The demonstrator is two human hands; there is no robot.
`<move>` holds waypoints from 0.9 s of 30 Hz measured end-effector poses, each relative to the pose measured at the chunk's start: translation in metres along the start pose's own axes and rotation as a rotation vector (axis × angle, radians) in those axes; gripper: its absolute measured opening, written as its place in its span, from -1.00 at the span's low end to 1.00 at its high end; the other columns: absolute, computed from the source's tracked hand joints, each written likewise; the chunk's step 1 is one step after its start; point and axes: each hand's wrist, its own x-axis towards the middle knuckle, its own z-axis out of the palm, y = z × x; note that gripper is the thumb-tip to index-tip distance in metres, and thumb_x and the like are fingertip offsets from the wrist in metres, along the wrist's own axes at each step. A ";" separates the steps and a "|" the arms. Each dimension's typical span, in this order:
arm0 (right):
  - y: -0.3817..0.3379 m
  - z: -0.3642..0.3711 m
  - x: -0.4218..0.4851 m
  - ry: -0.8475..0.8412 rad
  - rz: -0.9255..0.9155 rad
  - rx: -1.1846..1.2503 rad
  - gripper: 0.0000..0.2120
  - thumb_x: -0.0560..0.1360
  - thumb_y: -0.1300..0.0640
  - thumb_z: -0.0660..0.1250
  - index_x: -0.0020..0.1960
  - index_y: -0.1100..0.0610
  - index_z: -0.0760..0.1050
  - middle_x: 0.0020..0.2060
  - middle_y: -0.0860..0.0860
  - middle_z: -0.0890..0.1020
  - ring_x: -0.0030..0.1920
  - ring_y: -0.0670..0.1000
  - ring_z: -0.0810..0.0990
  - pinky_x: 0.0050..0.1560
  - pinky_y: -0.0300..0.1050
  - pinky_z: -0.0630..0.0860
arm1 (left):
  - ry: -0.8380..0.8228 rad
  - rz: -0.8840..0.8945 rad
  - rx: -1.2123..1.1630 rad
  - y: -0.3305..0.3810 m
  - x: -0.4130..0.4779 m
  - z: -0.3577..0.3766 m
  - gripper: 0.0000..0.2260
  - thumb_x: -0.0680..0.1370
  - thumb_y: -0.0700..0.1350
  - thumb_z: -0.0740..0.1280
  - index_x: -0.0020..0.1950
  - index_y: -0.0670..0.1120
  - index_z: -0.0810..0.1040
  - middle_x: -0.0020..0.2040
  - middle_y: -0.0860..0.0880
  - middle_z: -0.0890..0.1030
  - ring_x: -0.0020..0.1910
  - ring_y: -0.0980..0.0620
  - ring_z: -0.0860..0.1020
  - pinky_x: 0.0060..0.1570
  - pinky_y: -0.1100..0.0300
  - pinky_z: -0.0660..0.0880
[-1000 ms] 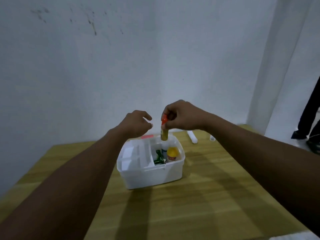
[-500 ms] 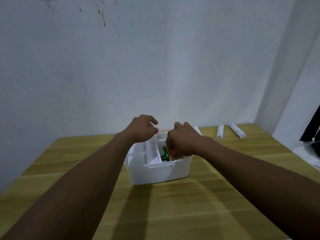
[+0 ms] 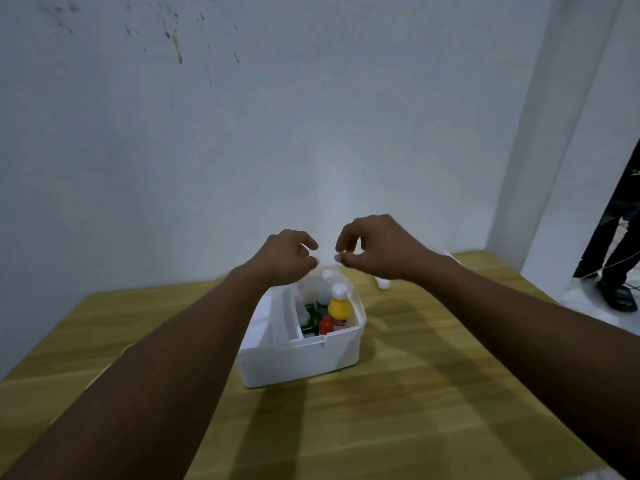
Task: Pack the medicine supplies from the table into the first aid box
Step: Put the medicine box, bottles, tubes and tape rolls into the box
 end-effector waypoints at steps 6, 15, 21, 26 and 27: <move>0.070 0.006 0.017 0.088 0.392 0.053 -0.85 0.42 0.00 0.42 -0.09 0.06 0.61 -0.05 0.01 0.65 0.00 0.04 0.61 -0.02 -0.05 0.54 | -0.033 0.024 -0.029 0.021 0.039 0.018 -0.70 0.52 -0.02 0.41 0.24 0.00 0.60 0.10 -0.02 0.64 0.05 0.01 0.59 0.00 0.23 0.42; 0.135 0.101 0.026 -0.072 0.680 -0.145 -0.63 0.45 -0.17 0.29 0.03 0.12 0.44 0.02 0.07 0.61 0.11 0.13 0.58 0.21 0.07 0.35 | -0.100 0.030 -0.008 0.014 0.087 0.056 -0.69 0.54 -0.02 0.40 0.27 -0.02 0.59 0.14 -0.05 0.64 0.08 -0.01 0.59 0.03 0.22 0.42; 0.144 0.105 0.027 -0.094 0.666 -0.331 -0.67 0.50 -0.01 0.15 0.24 -0.06 0.46 -0.04 0.04 0.55 0.18 0.17 0.51 0.49 0.21 0.06 | -0.107 0.050 -0.005 0.013 0.103 0.067 -0.71 0.53 -0.01 0.39 0.25 -0.01 0.60 0.13 -0.03 0.64 0.03 0.02 0.58 0.01 0.23 0.40; 0.156 0.082 0.036 0.015 0.964 -0.325 -0.60 0.44 -0.13 0.29 0.14 0.11 0.52 0.23 0.15 0.41 0.30 0.26 0.33 0.26 0.19 0.29 | -0.108 0.086 0.012 0.015 0.105 0.074 -0.71 0.55 -0.02 0.39 0.26 -0.02 0.60 0.15 -0.02 0.63 0.02 0.05 0.55 0.01 0.23 0.38; 0.161 0.082 0.034 0.006 1.001 -0.324 -0.63 0.45 -0.10 0.28 0.13 0.12 0.52 0.22 0.16 0.40 0.28 0.27 0.33 0.26 0.20 0.28 | -0.110 0.090 0.016 0.015 0.105 0.075 -0.71 0.55 -0.01 0.39 0.26 -0.02 0.60 0.14 -0.02 0.63 0.01 0.05 0.55 0.02 0.23 0.38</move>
